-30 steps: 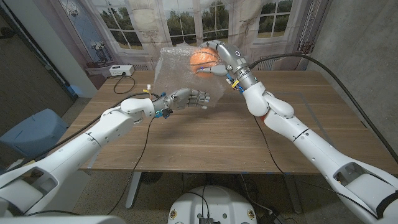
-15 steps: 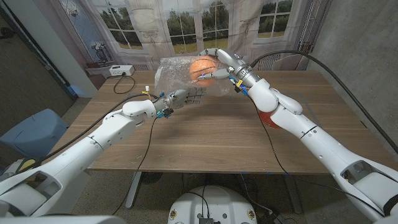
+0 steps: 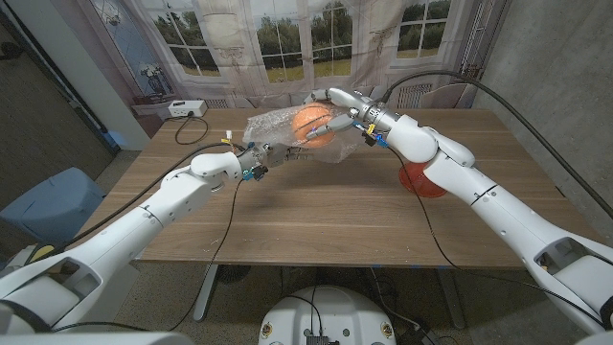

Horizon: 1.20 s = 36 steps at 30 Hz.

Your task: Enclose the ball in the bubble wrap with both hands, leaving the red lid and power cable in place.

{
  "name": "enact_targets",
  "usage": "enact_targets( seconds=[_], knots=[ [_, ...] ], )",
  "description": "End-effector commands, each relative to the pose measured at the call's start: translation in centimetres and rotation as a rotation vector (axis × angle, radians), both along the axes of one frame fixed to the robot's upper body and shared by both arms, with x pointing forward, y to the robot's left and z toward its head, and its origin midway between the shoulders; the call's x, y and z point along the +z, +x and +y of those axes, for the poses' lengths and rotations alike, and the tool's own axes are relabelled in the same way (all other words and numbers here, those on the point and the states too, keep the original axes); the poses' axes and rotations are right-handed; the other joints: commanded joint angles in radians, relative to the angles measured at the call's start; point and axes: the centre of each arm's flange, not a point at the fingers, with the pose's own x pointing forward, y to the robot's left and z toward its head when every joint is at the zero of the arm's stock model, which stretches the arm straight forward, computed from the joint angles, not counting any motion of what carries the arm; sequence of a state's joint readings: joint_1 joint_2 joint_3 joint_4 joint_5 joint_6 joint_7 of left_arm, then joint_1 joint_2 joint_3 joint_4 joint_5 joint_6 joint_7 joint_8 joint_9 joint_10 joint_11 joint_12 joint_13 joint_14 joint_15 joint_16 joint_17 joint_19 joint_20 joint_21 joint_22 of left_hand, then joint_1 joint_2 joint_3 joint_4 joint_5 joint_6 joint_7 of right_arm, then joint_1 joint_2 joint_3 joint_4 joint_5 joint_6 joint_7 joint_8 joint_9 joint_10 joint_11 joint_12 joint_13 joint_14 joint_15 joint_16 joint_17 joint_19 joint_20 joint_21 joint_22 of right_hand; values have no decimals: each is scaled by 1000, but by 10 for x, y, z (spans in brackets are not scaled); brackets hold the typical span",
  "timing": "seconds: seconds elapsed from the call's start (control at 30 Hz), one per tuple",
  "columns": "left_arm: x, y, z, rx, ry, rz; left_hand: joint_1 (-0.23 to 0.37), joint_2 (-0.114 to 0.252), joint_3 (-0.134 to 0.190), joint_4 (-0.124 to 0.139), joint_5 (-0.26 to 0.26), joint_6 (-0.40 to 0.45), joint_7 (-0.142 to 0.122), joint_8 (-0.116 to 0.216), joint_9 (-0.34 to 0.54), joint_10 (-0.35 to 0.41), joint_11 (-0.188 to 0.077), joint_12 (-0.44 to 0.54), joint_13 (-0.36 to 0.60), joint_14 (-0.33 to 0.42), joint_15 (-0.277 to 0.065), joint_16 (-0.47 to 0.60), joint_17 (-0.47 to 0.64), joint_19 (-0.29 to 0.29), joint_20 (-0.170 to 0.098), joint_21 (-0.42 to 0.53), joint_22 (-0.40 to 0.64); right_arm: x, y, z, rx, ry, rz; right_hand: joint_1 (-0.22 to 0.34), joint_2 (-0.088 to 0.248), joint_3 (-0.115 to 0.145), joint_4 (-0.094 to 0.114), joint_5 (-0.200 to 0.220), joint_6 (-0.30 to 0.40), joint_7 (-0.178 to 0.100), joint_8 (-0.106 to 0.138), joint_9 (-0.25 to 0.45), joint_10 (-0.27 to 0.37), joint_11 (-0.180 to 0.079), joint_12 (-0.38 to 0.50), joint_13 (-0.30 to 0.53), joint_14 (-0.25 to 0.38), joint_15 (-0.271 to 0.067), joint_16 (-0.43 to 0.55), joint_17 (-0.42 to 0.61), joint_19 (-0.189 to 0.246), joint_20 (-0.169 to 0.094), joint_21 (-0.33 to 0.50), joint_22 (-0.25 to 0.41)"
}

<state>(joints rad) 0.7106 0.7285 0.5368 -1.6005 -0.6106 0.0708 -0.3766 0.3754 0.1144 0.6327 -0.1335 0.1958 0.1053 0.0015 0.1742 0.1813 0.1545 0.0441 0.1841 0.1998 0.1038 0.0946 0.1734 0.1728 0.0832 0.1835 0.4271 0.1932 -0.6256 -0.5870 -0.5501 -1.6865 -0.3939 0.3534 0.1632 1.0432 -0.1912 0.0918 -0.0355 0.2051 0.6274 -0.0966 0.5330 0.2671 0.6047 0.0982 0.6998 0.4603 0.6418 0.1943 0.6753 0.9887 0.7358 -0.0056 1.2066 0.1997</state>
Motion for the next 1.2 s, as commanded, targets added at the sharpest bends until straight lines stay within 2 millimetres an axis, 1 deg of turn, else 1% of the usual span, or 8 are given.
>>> enact_targets(
  seconds=[0.03, 0.13, 0.23, 0.47, 0.57, 0.77, 0.93, 1.2],
  knots=[
    [10, 10, 2, -4, 60, -5, -55, -61, -46, 5, -8, -32, -8, 3, 2, -40, 18, 8, 2, -38, 22, 3, 6, -71, 19, -32, 3, -10, 16, -14, -73, -102, 50, 316, 327, 94, -80, 7, 276, 52, 8, 5, 333, -110, 0, 29, 473, -417, -6, 9, -82, -165, 6, -1],
    [12, 16, 6, 4, 68, 6, -78, -85, -70, 6, -13, -54, -10, 2, 2, -65, 28, 7, 3, -69, 22, 2, 7, -114, 29, -54, 4, -11, 19, -22, -89, -95, 47, 314, 327, 93, -78, 8, 275, 51, 7, 6, 335, -119, -2, 30, 469, -417, -12, 12, -86, -165, 9, -4],
    [13, 24, 14, 49, 70, 23, -80, -86, -72, 4, -13, -59, -8, 2, 2, -78, 27, 5, 3, -80, 23, 0, 7, -120, 30, -58, 4, -12, 19, -29, -100, -85, 40, 314, 328, 94, -78, 8, 277, 51, 7, 7, 334, -116, -4, 30, 466, -417, -18, 9, -86, -164, 12, -6],
    [23, 39, 40, 180, 89, 23, -68, -53, -61, 3, -7, -37, -11, 14, 2, -72, 7, 15, 2, -85, 24, 6, 6, -121, 29, -61, 5, -15, 18, -40, -121, -77, 23, 314, 329, 94, -78, 9, 279, 52, 5, 7, 339, -115, -9, 29, 470, -417, -24, 13, -88, -163, 18, -10],
    [28, 45, 48, 211, 108, 29, -66, -47, -59, 3, -6, -36, -11, 15, 2, -69, 5, 17, 2, -87, 20, 6, 6, -121, 29, -62, 5, -19, 21, -42, -134, -82, 23, 314, 329, 94, -77, 10, 280, 51, 5, 7, 341, -112, -10, 29, 471, -417, -27, 14, -88, -163, 21, -12],
    [32, 51, 54, 233, 135, 36, -64, -40, -58, 3, -5, -33, -10, 16, 2, -72, 2, 17, 3, -91, 16, 6, 5, -118, 29, -62, 5, -28, 27, -43, -125, -80, 51, 312, 330, 94, -76, 10, 282, 51, 4, 7, 345, -109, -14, 26, 475, -417, -33, 14, -89, -160, 25, -14],
    [35, 53, 53, 219, 123, 28, -65, -38, -59, 3, -5, -32, -7, 16, 2, -73, 11, 18, 3, -90, 16, 7, 5, -117, 28, -63, 6, -44, 34, -39, -127, -110, 87, 314, 329, 96, -78, 10, 284, 56, 3, 6, 349, -109, -19, 21, 477, -417, -41, 10, -85, -156, 30, -17],
    [36, 53, 50, 201, 111, 22, -68, -37, -62, 4, -6, -31, -5, 16, 2, -70, 12, 21, 3, -89, 9, 9, 5, -113, 24, -62, 6, -85, 46, -26, -179, -208, 105, 314, 331, 98, -79, 11, 290, 61, 3, 6, 360, -107, -24, 15, 488, -416, -51, 1, -76, -147, 37, -20]
  ],
)
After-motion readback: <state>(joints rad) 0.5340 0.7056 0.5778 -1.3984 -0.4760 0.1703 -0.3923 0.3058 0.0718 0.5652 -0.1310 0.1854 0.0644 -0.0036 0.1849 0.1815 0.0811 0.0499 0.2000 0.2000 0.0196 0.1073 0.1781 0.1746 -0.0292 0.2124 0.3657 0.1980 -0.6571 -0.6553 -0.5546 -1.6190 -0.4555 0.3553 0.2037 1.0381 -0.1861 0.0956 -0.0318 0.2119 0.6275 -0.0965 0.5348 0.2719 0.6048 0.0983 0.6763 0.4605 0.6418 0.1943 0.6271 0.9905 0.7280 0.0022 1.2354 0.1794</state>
